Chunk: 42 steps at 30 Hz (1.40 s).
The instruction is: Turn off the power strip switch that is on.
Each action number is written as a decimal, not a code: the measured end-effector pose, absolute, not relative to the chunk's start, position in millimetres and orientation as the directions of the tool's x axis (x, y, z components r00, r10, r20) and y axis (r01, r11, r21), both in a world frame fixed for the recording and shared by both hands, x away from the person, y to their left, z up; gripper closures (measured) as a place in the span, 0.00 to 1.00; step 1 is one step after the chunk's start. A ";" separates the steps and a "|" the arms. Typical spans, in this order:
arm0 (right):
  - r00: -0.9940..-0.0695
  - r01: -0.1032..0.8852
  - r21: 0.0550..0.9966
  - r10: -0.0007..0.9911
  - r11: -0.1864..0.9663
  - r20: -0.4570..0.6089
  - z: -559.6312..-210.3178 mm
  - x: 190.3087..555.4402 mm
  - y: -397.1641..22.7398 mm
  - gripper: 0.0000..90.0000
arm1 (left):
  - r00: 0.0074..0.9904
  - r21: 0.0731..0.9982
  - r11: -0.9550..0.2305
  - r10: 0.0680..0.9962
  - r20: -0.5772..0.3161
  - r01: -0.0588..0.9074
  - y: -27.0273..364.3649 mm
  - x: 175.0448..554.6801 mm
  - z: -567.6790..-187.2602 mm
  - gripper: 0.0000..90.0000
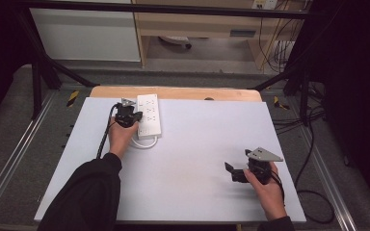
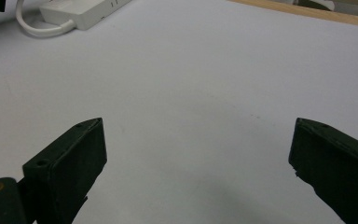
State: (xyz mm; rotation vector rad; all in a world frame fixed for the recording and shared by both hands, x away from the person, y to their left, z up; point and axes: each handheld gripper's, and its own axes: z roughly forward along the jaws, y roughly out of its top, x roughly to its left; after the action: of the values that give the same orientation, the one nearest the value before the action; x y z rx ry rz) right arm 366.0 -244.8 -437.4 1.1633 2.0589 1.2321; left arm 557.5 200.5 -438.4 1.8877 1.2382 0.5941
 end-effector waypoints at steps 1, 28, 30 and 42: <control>-0.530 0.423 0.875 0.847 0.237 0.027 -437.4 366.2 -245.0 0.05 | 0.418 0.813 -0.220 0.908 -0.032 0.539 200.1 557.2 -438.5 1.00; -0.529 0.424 0.874 0.848 0.237 0.027 -438.0 366.8 -244.6 0.05 | 0.419 0.813 -0.185 0.905 -0.078 0.552 202.9 556.5 -435.3 1.00; -0.529 0.425 0.874 0.848 0.238 0.026 -438.1 367.0 -244.9 0.05 | 0.420 0.814 -0.186 0.904 -0.077 0.550 203.3 556.5 -435.2 1.00; -0.529 0.423 0.874 0.848 0.238 0.026 -438.0 367.1 -245.0 0.05 | 0.424 0.823 -0.179 0.902 -0.081 0.538 202.5 555.6 -433.2 1.00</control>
State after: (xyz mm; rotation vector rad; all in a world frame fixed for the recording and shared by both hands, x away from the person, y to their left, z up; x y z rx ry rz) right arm 367.1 -245.0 -438.0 1.1613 2.0576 1.2313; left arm 555.6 202.5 -433.2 1.8499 1.2305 0.5531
